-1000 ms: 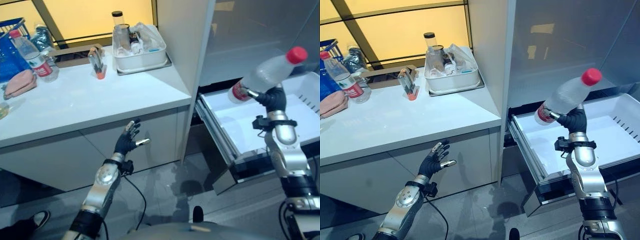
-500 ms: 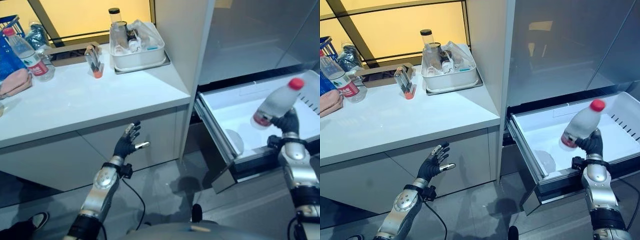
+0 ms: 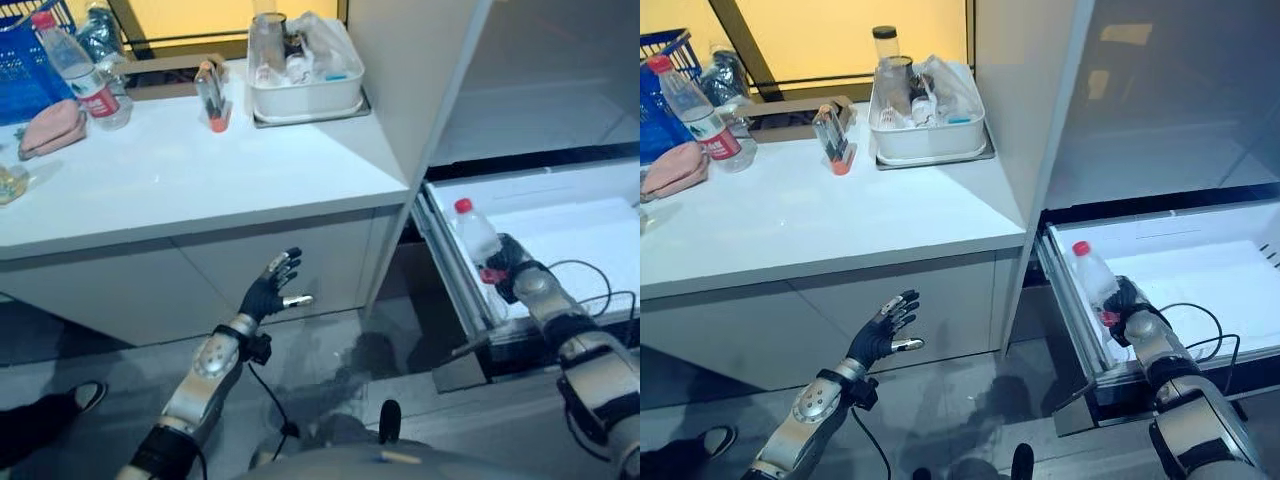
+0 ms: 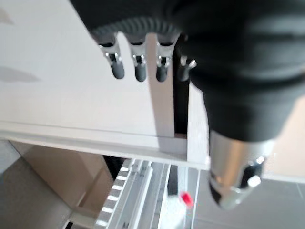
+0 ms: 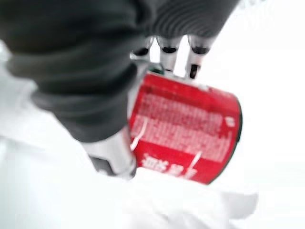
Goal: Take the drinks into the refrigerator
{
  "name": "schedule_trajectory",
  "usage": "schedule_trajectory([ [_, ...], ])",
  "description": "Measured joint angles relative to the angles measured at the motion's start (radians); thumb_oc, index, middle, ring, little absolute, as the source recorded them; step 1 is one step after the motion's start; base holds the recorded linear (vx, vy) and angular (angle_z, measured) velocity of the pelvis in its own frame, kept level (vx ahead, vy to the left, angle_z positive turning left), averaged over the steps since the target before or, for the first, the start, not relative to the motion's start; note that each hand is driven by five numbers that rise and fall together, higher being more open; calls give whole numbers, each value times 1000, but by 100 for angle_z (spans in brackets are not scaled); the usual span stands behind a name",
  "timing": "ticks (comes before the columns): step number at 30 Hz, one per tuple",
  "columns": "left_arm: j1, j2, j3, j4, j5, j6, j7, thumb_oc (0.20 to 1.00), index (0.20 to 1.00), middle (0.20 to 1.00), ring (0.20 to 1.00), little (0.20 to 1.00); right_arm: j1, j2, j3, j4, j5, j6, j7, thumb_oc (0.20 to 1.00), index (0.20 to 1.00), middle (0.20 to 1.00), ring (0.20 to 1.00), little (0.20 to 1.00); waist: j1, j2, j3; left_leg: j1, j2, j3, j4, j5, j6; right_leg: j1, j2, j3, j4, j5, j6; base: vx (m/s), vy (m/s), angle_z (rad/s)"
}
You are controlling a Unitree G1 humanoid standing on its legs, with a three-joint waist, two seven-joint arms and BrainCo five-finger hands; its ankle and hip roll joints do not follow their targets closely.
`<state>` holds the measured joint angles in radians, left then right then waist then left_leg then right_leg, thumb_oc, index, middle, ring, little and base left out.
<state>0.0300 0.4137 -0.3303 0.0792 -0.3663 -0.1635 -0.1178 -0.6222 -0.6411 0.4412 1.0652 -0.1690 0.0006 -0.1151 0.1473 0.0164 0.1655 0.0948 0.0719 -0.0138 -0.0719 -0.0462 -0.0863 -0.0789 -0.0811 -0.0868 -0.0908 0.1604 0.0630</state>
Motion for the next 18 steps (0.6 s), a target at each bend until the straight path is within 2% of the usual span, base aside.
schedule_trajectory([
  [3, -36, -3, -14, 0, 0, 0, 0, 1000, 1000, 1000, 1000, 1000, -73, 13, 47, 159, -147, 37, 4, 200, 200, 200, 200, 200, 5, -1, 36, -14, 0, -20, 5, 1, -1, -1, -2, -16, 0, 0, 0, -50, 14, 16],
  [10, -63, 0, -9, 5, 41, 0, 23, 1000, 1000, 1000, 1000, 1000, -84, 28, 147, 199, -381, 92, 86, 200, 200, 200, 200, 200, 3, -2, 63, -46, 1, -41, 10, 2, -3, -19, -4, -36, 0, -2, -1, -34, 27, 8],
  [13, -69, -4, 2, 14, 50, -1, 44, 1000, 1000, 1000, 1000, 1000, -91, 41, 205, 201, -469, 116, 92, 200, 200, 200, 200, 200, 5, -1, 69, -54, 1, -46, 13, 2, -3, -23, -5, -39, 0, -2, -1, -24, 28, 6],
  [18, -73, -6, 20, 29, 79, -2, 84, 1000, 1000, 1000, 1000, 1000, -85, 43, 170, 192, -471, 121, 85, 200, 200, 200, 200, 200, 2, -1, 71, -59, 1, -46, 13, 2, -3, -28, -6, -40, 0, -3, -2, -63, 31, 0],
])
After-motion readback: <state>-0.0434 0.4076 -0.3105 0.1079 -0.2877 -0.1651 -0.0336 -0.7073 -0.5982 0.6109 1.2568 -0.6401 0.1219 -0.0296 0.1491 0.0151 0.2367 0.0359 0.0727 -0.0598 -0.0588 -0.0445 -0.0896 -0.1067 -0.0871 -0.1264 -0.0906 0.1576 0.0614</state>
